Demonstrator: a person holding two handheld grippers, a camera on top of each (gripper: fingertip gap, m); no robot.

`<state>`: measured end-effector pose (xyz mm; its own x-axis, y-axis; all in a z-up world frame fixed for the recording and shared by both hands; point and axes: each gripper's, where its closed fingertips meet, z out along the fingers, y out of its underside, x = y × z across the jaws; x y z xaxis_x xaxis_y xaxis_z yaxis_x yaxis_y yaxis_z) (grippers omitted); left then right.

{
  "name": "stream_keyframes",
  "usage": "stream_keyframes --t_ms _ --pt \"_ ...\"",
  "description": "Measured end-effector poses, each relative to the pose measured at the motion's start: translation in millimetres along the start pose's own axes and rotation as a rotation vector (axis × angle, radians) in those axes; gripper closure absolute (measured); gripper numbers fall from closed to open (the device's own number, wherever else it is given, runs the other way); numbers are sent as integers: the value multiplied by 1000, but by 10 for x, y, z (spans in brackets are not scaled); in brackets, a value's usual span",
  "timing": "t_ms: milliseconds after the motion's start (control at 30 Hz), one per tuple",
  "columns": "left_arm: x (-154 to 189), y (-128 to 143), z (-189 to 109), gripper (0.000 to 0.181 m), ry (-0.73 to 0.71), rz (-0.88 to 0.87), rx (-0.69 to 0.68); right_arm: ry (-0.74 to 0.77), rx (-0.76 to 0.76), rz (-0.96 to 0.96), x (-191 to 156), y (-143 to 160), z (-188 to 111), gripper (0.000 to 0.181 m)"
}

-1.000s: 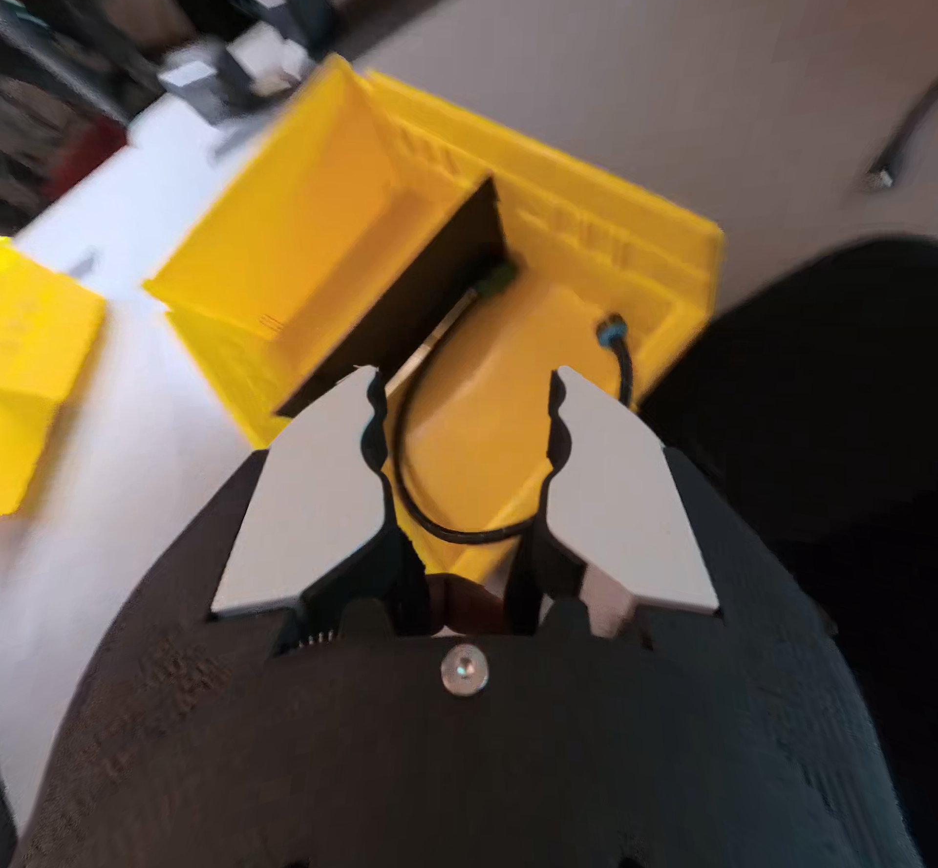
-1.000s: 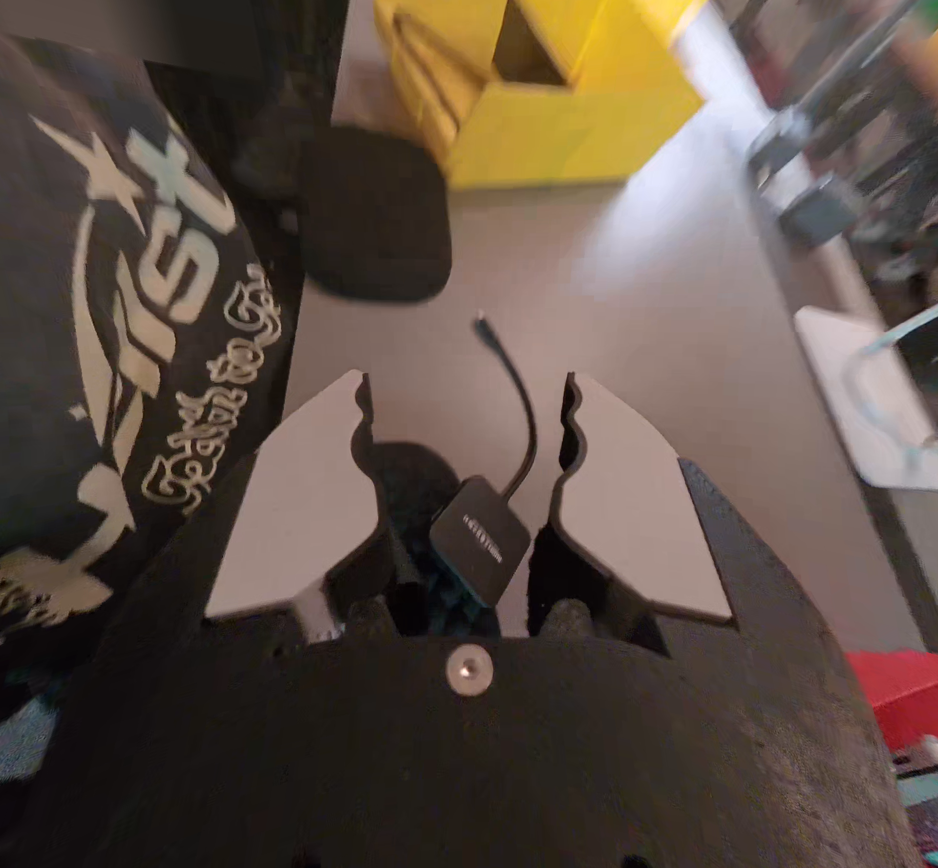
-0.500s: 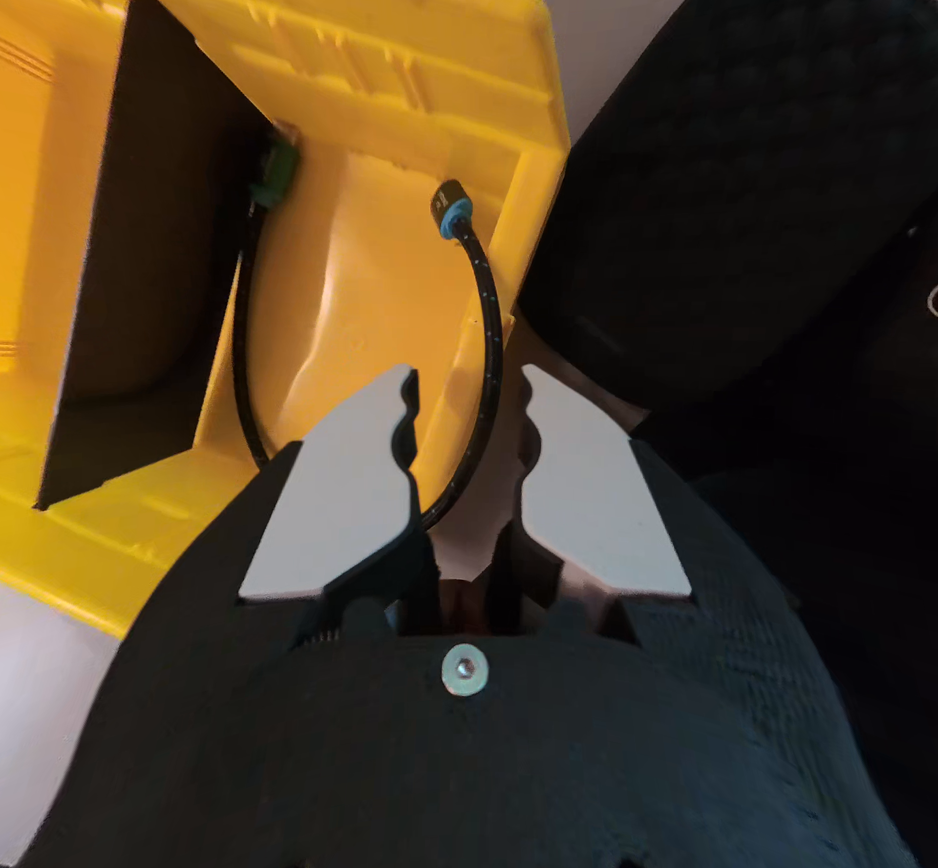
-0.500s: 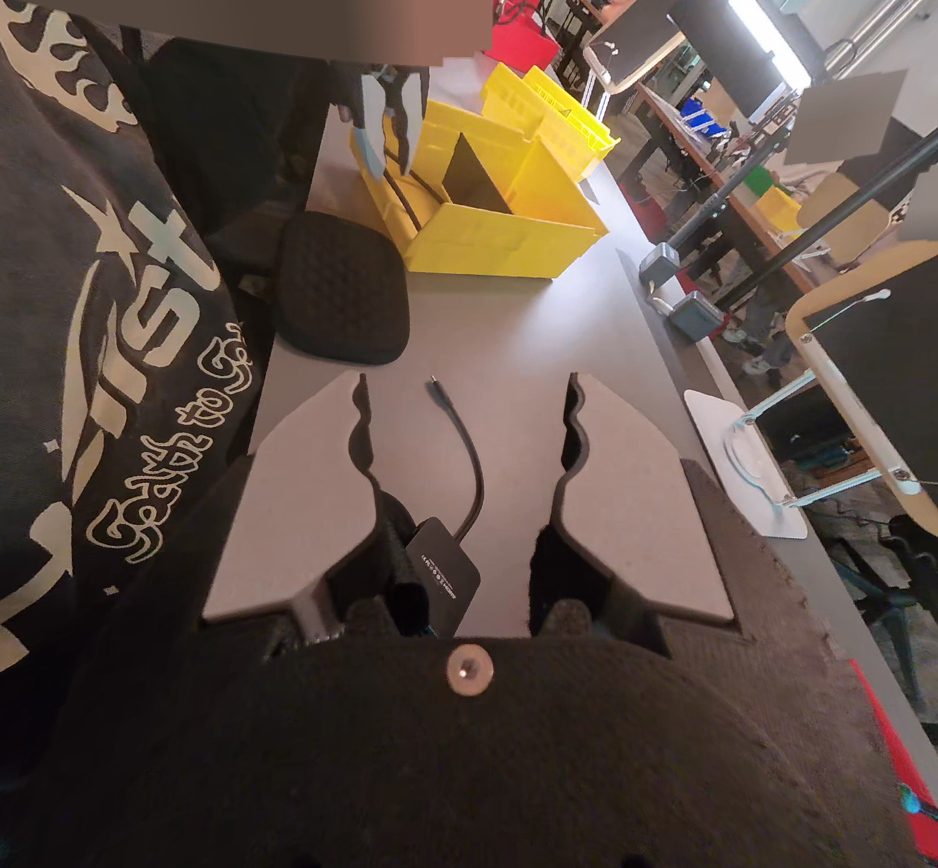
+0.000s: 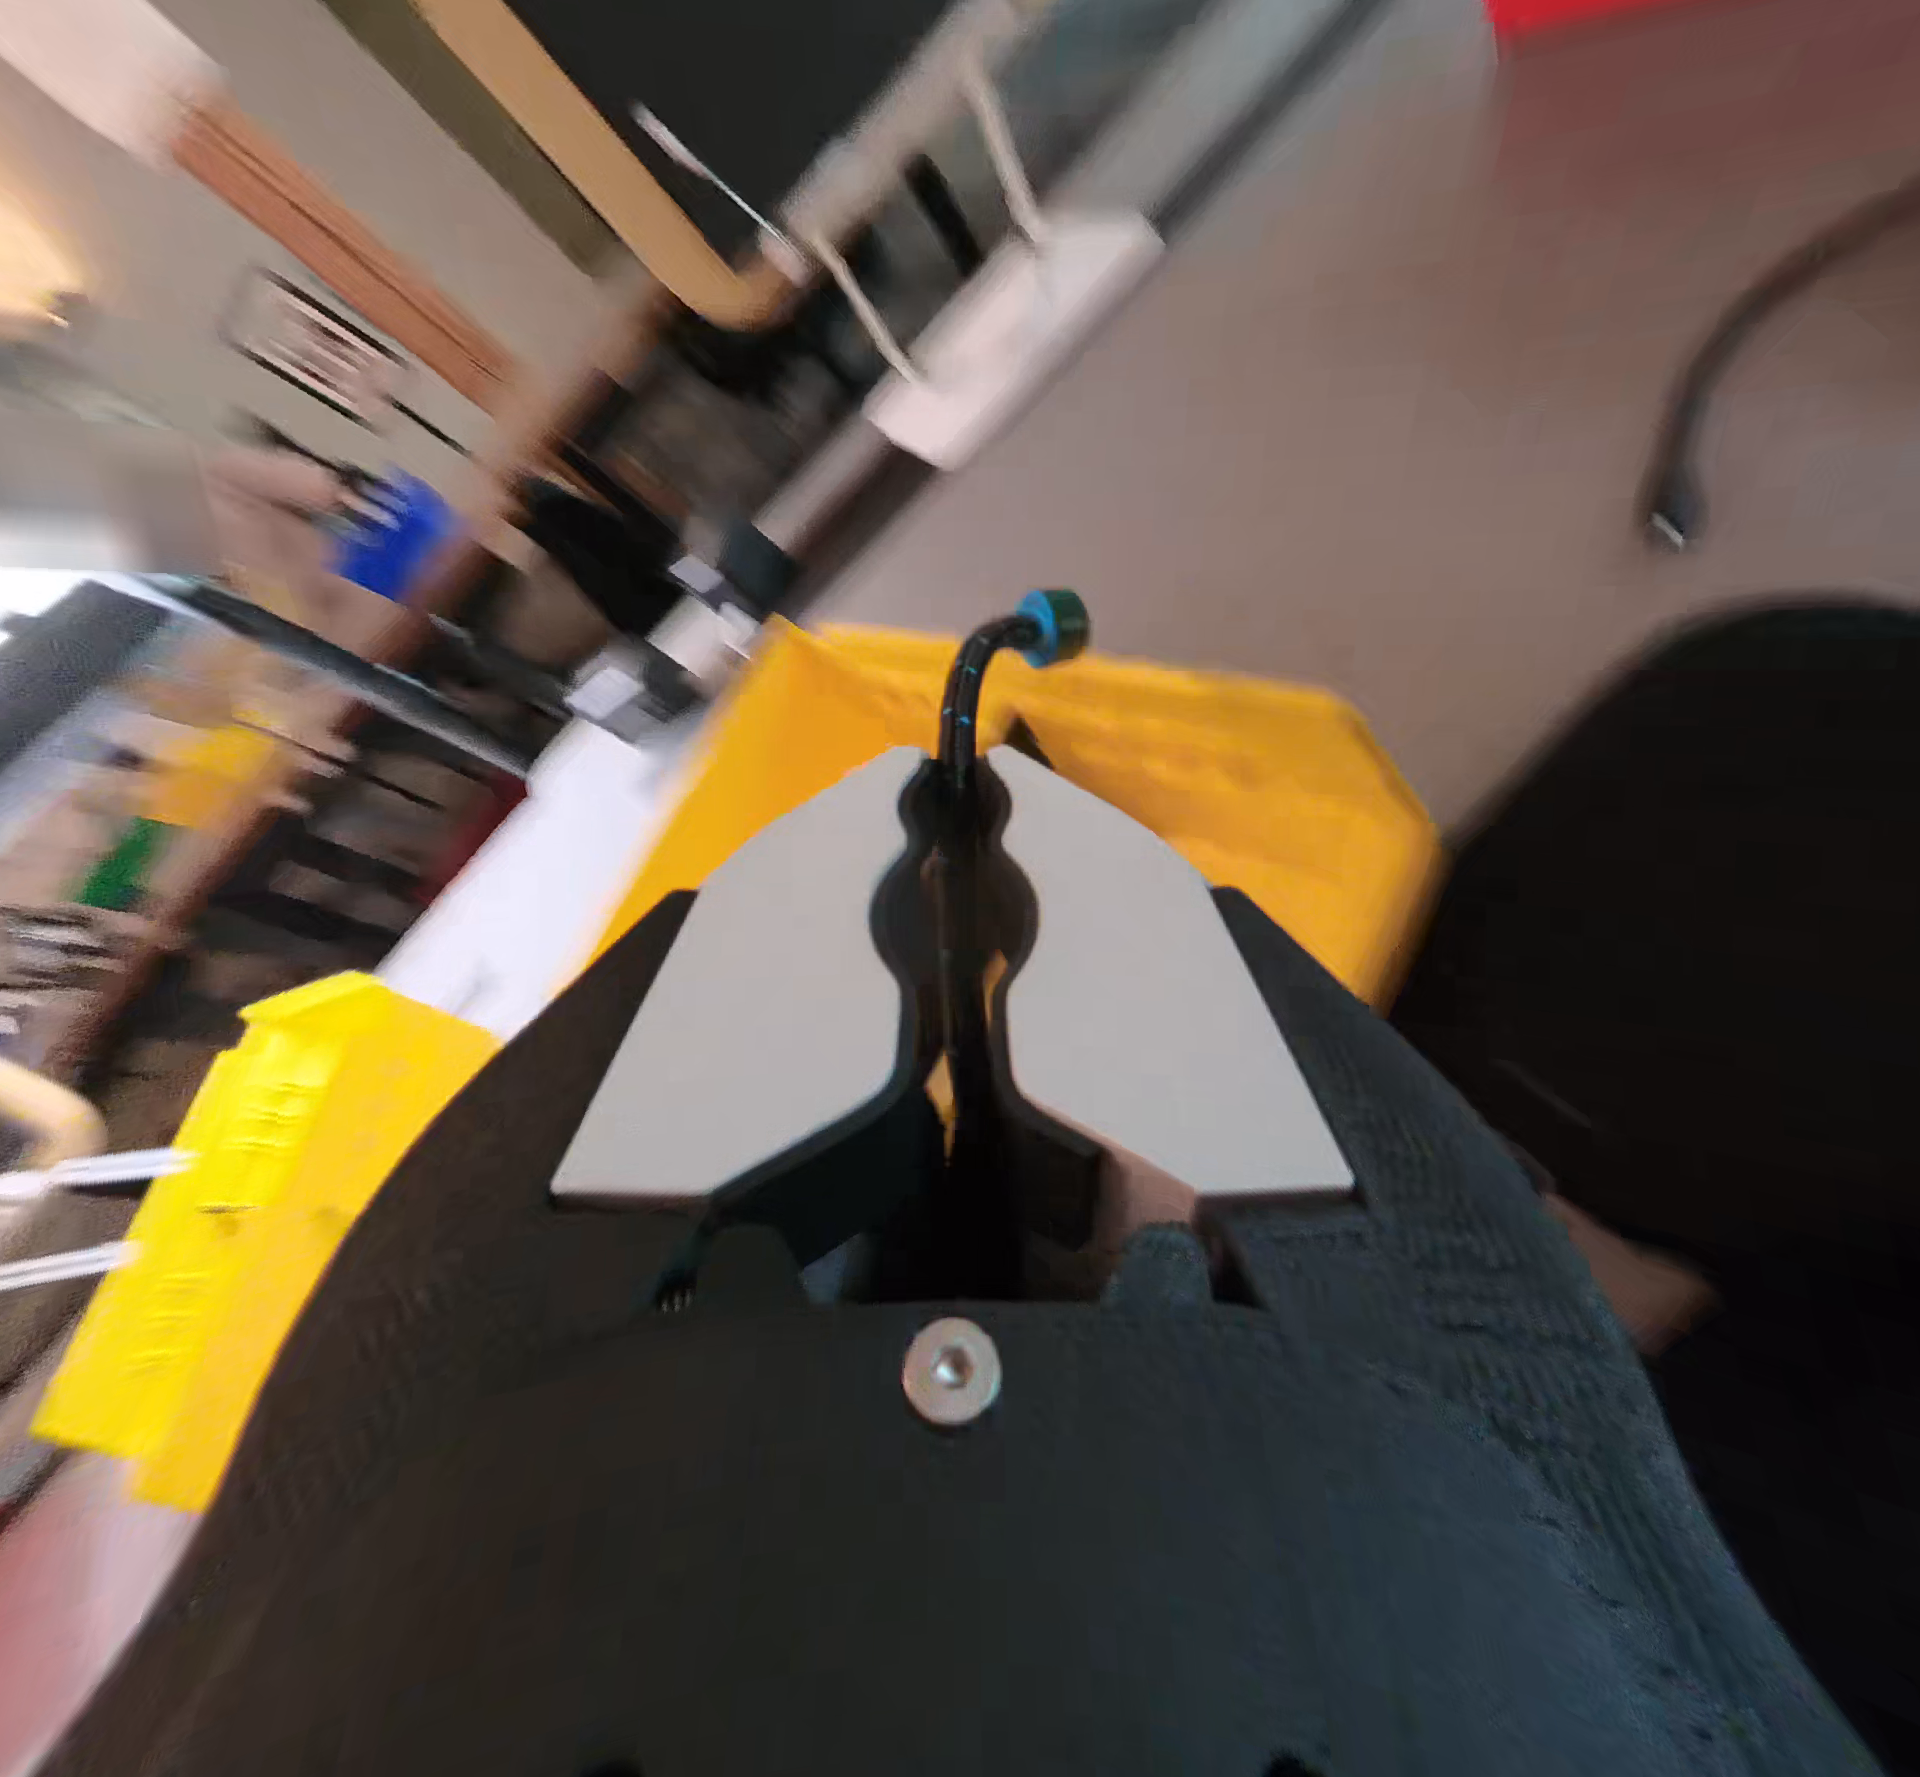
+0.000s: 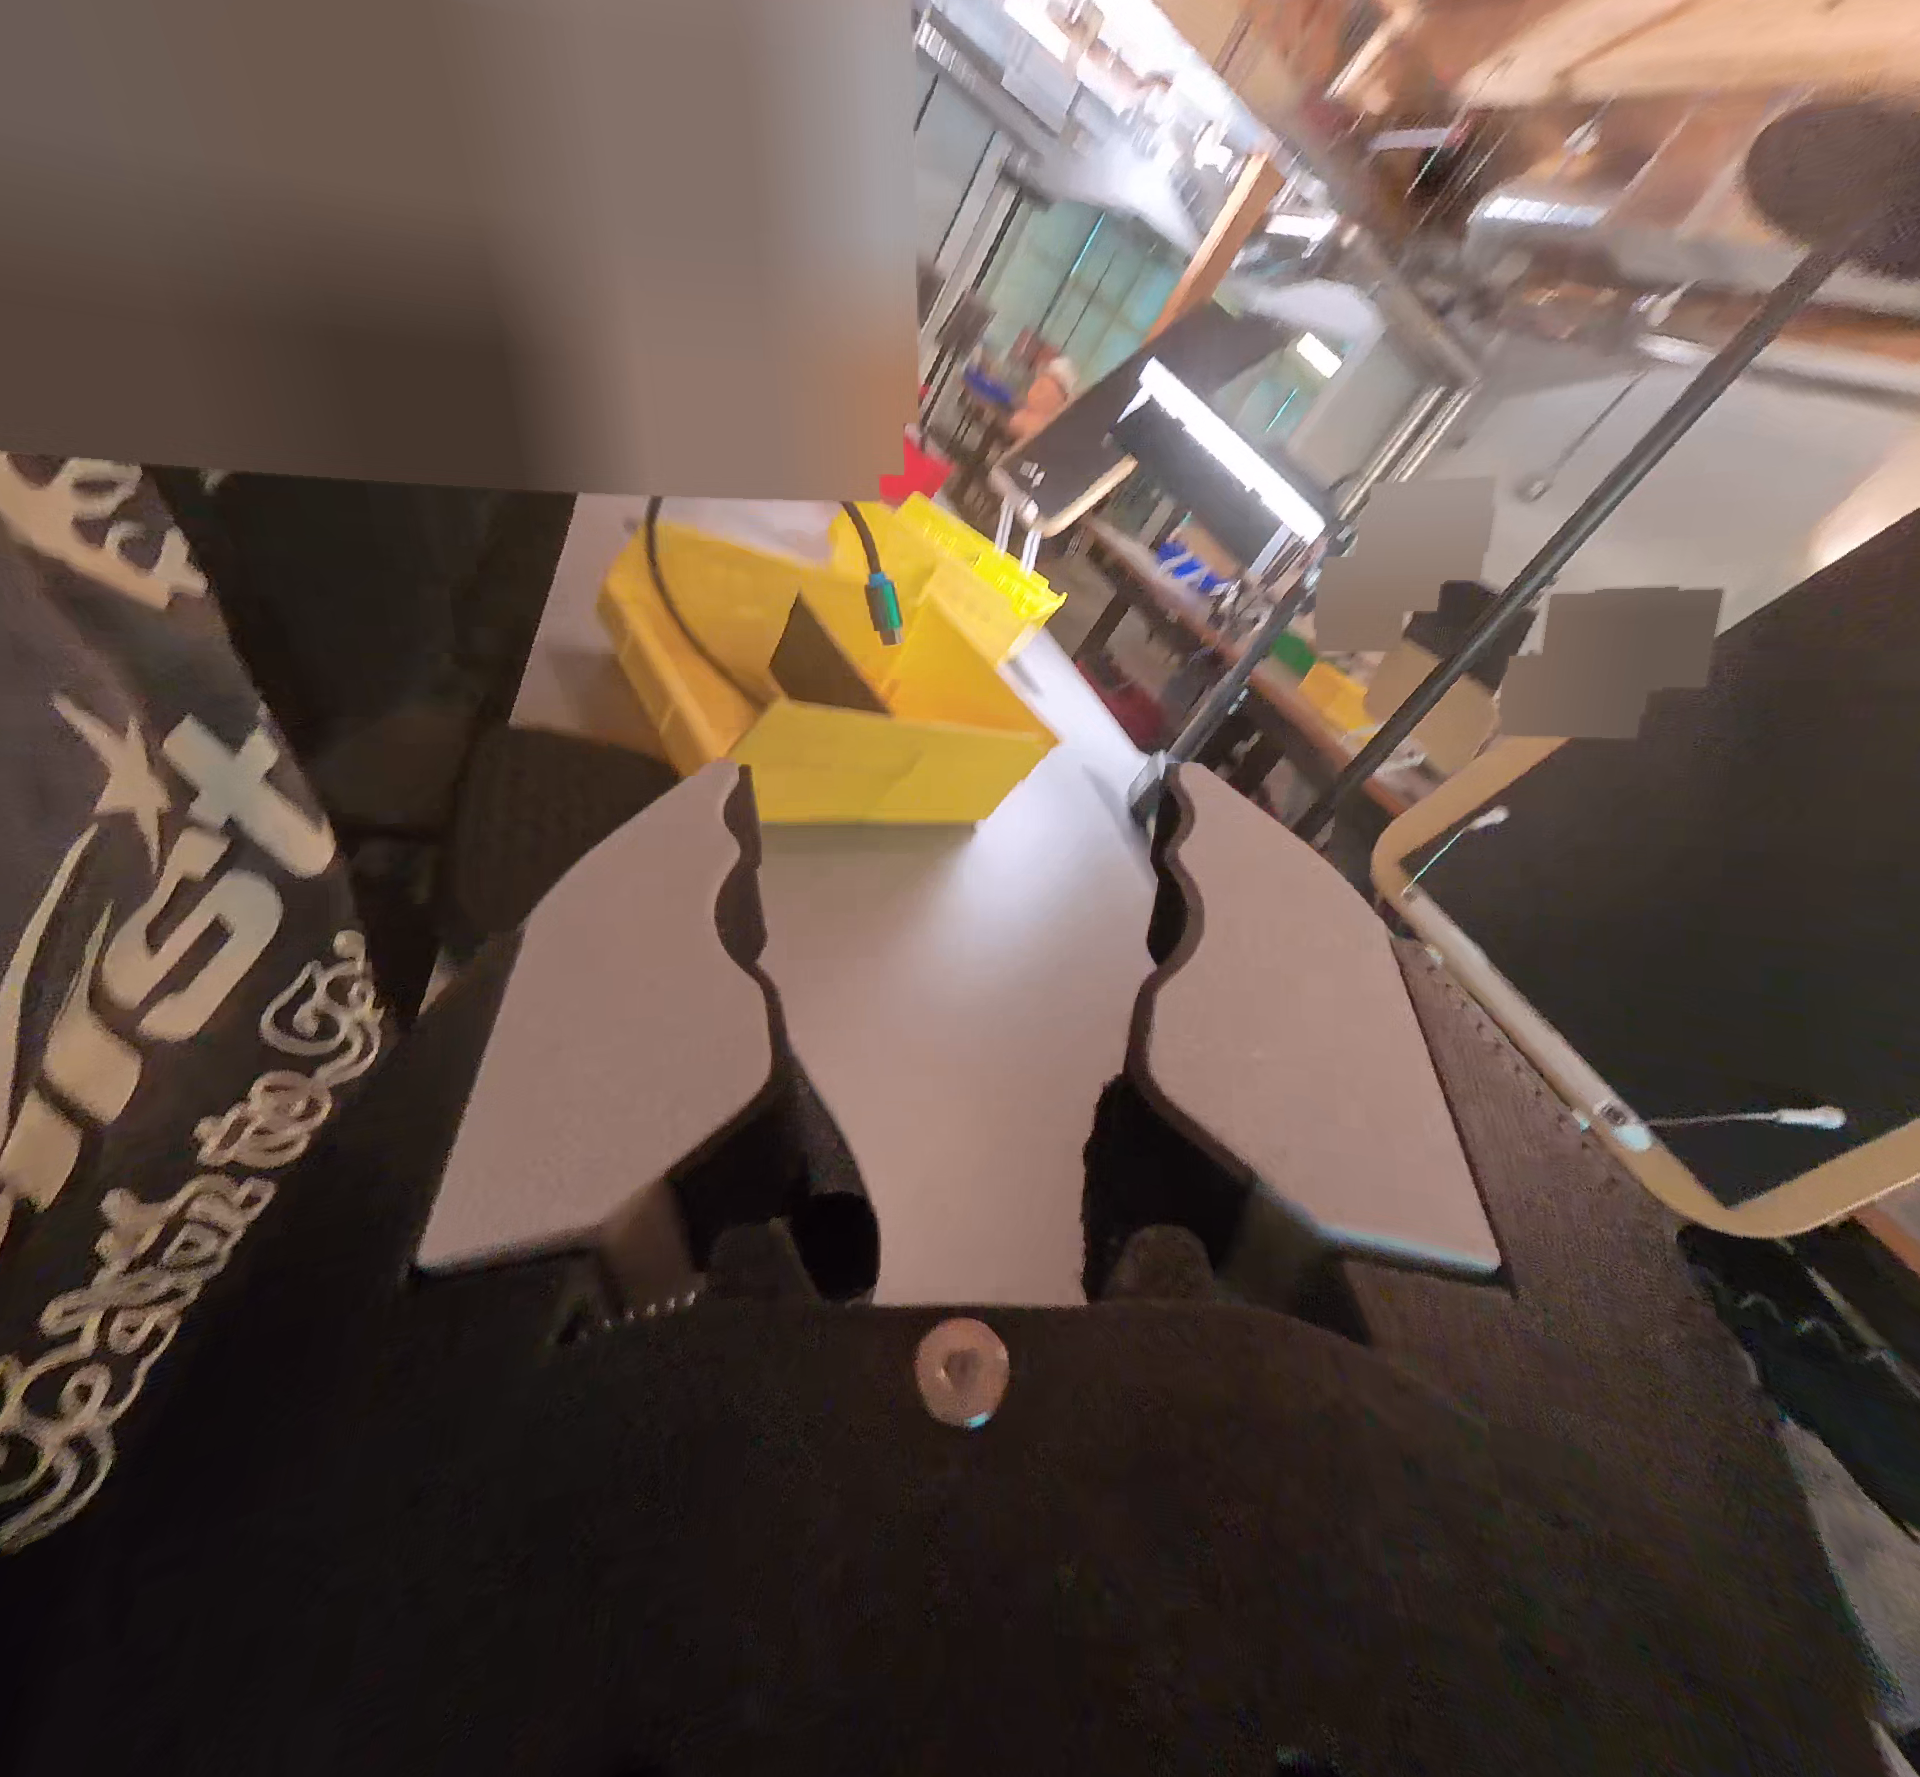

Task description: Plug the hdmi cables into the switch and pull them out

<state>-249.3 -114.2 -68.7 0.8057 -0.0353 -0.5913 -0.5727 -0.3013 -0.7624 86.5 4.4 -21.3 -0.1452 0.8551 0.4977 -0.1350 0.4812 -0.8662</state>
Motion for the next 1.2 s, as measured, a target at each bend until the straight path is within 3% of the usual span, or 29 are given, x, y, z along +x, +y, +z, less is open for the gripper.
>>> stream_keyframes --t_ms 67,200,367,533,800,1033,1133,1200 --pt "-184 -385 -151 175 -172 60 191 43 82 4 64 -123 -24 108" --pt "-180 -1138 -498 176 -392 145 576 77 168 -27 93 -233 -39 106" --pt "318 -1681 -610 176 -382 277 882 121 210 -162 44 -278 40 108" --pt "871 -1887 -323 176 -77 207 1000 90 218 -192 -91 -235 208 116" --pt "1355 -1933 5 175 357 -33 1053 24 339 87 -118 -127 449 134" --pt "1456 -1914 67 175 453 -79 1051 -96 414 298 -231 -151 520 151" --pt "1496 -1911 57 175 473 -64 1051 -102 425 337 -220 -148 520 170" --pt "1520 -1909 40 175 492 -59 1052 -121 431 370 -222 -150 509 170"
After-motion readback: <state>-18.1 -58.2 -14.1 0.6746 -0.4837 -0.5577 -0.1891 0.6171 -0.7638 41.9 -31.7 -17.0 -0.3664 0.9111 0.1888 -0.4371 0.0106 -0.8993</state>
